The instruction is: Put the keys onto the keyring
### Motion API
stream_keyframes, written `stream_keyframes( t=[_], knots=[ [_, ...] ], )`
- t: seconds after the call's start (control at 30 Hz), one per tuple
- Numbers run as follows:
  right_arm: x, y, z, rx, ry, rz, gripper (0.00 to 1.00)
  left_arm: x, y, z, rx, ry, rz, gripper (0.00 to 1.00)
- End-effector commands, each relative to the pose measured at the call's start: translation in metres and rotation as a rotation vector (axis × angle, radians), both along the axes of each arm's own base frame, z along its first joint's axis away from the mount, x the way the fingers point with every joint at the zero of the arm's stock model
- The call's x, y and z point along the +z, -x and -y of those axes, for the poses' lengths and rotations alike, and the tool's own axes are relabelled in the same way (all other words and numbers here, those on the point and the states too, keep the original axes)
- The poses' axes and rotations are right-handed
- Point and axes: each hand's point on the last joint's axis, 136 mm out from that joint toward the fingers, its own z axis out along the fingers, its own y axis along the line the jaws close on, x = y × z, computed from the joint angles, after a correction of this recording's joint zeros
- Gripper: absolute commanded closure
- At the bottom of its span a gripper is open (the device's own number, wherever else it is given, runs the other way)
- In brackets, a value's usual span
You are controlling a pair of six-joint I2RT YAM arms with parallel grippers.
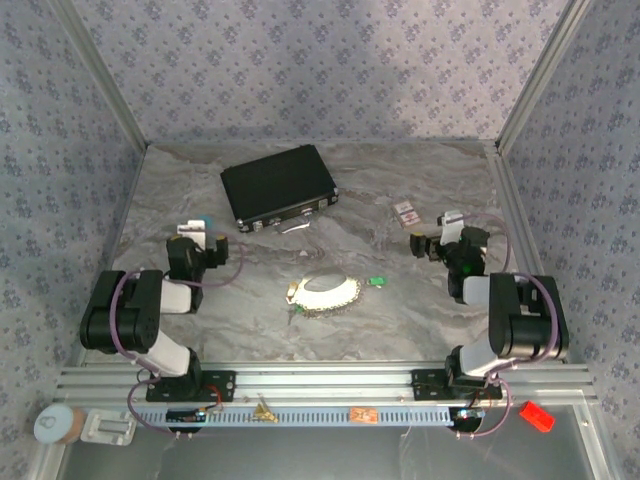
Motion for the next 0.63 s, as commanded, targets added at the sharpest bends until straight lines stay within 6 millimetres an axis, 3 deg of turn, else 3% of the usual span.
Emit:
stream_keyframes(
  t=[0.0, 0.5, 0.6],
  knots=[
    [0.008, -0.006, 0.001, -0.017, -0.018, 0.041, 0.01, 0.019, -0.019, -0.009, 0.066, 0.051, 0.028, 0.0],
    [0.007, -0.007, 0.006, -0.047, -0.011, 0.026, 0.01, 0.018, -0.022, -0.005, 0.035, 0.064, 0.021, 0.0],
    [0.007, -0.009, 0.017, -0.136, 0.032, 0.024, 0.01, 0.018, -0.021, -0.004, 0.022, 0.066, 0.023, 0.0]
  ],
)
